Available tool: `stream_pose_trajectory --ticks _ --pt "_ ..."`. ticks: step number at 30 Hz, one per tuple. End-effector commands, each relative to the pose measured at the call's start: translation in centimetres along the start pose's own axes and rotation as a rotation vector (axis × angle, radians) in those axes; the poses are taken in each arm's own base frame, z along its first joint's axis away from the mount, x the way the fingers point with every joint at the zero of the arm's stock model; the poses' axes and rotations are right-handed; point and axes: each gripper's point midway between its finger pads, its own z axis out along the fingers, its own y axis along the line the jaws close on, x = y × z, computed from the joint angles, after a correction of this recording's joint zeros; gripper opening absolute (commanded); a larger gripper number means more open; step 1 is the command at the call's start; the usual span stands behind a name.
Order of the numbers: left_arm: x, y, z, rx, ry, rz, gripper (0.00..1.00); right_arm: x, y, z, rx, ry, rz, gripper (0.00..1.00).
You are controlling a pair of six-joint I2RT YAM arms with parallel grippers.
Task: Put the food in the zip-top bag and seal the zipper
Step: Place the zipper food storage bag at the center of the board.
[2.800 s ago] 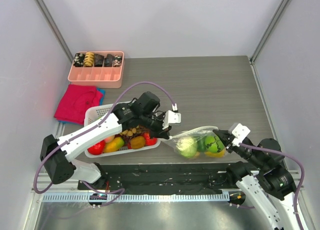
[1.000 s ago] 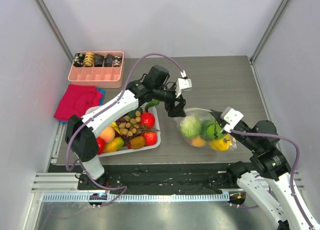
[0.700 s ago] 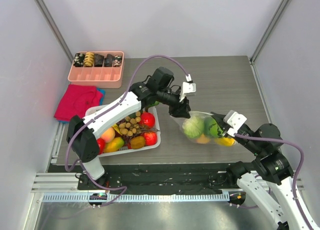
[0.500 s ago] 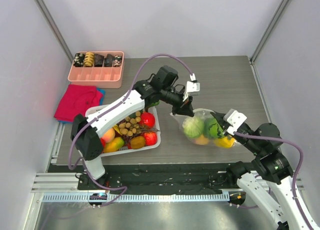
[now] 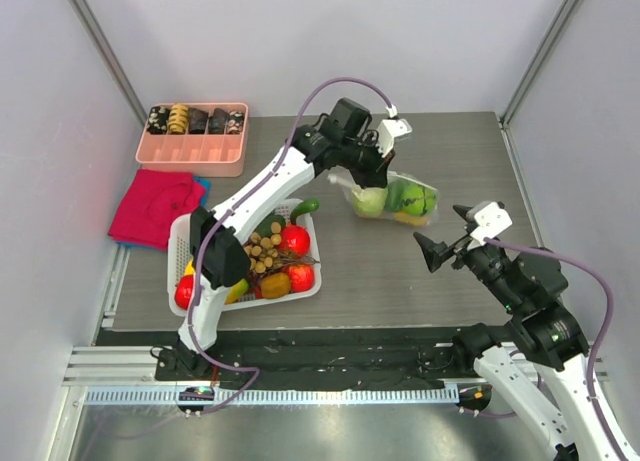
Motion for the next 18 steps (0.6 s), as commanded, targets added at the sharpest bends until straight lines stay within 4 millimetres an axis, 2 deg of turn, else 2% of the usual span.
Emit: stream_pose_trajectory --ticks 1,2,3,4,5,6,10,15,17,18 --pt "0.8 -0.4 -0.4 -0.108 0.074 0.008 0.0 -3.5 -1.9 -1.6 0.12 -0.099 0.108 1.0" --pt "2.7 -0.9 0.5 -0.098 0.122 -0.004 0.0 -3.7 -2.1 -1.7 0.132 -0.102 0.121 1.0" --pt "3.8 -1.3 1.0 -0.096 0.149 -0.012 0.0 -3.7 -2.2 -1.7 0.142 -0.103 0.133 1.0" --pt "4.4 -3.0 1.7 -0.069 0.165 -0.008 0.0 -3.5 -2.3 -1.7 0.151 -0.095 0.156 1.0" --pt "5.3 -3.7 2.3 -0.057 0.186 -0.019 0.0 -3.3 -2.9 -1.8 0.188 -0.089 0.169 1.0" --pt "7.2 -4.6 3.4 -0.044 0.227 -0.048 0.0 -3.2 -3.0 -1.8 0.195 -0.087 0.182 1.0" --pt "10.4 -9.0 5.8 0.049 0.306 -0.119 0.05 -2.4 -3.1 -2.0 0.224 -0.054 0.255 1.0" --pt "11.5 -11.9 6.1 0.105 0.337 -0.27 0.03 -2.2 -4.1 -2.8 0.296 -0.033 0.298 1.0" --pt "10.5 -13.1 5.3 0.141 0.31 -0.296 0.05 -2.5 -4.5 -3.1 0.32 -0.036 0.319 1.0" --pt "10.2 -13.5 5.0 0.153 0.299 -0.308 0.2 -2.4 -4.5 -3.1 0.326 -0.031 0.328 1.0"
